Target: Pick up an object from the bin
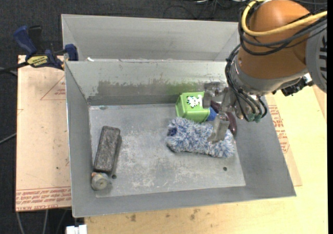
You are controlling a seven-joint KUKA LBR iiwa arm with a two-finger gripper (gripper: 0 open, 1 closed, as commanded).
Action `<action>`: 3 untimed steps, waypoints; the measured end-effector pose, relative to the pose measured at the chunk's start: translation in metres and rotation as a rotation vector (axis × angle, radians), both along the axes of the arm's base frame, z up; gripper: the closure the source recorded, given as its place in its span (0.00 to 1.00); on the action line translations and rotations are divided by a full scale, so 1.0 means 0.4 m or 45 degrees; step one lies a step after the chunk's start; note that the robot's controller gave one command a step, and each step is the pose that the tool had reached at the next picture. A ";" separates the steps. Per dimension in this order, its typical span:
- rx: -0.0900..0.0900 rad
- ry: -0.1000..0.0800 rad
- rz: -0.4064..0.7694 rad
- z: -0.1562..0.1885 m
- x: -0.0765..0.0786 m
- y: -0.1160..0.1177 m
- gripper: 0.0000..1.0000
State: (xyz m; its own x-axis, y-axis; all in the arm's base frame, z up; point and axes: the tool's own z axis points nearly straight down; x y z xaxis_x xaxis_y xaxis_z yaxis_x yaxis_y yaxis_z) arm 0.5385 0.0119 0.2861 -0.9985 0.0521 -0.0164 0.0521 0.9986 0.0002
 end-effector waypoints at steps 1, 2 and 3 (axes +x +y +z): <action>0.001 0.013 0.077 -0.158 0.008 0.005 0.00; 0.002 0.024 0.049 -0.284 0.016 0.086 0.00; 0.004 0.015 -0.083 -0.352 0.037 0.059 0.00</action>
Offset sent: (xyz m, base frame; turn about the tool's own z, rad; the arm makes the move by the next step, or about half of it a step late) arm 0.0064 0.0321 -0.1109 -0.0363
